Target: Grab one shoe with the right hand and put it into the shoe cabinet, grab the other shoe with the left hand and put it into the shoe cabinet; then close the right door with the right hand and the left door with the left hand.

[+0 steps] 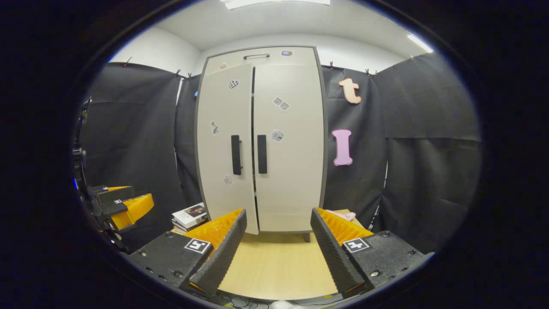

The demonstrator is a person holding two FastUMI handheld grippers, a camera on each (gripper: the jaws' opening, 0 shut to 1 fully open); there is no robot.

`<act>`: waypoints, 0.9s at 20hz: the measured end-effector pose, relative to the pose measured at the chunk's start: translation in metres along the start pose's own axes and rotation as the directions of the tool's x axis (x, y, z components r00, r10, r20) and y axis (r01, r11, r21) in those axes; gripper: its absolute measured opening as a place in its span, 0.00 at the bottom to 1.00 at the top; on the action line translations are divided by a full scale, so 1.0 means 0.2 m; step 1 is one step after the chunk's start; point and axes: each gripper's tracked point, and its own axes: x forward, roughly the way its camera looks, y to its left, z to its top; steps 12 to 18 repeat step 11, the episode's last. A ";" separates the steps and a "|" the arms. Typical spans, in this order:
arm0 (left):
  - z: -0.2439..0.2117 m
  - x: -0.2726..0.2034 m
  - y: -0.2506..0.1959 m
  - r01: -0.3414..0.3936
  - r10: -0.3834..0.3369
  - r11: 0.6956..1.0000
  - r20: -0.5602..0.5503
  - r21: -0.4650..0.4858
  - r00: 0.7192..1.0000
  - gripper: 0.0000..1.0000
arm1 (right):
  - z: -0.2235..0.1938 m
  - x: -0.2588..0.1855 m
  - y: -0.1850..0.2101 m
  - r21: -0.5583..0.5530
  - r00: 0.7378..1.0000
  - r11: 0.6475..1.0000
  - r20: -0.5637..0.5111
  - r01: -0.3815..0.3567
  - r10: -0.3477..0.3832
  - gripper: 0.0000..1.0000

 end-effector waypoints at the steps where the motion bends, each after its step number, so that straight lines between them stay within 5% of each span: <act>1: -0.01 0.00 0.00 -0.004 0.004 1.000 0.001 0.001 1.000 0.96 | 0.00 0.00 0.00 0.000 1.000 1.000 0.000 -0.001 0.001 0.97; 18: 0.02 -0.01 0.00 -0.011 0.011 1.000 0.016 0.008 1.000 0.96 | 0.02 -0.01 -0.01 0.014 1.000 1.000 0.015 -0.009 0.009 0.97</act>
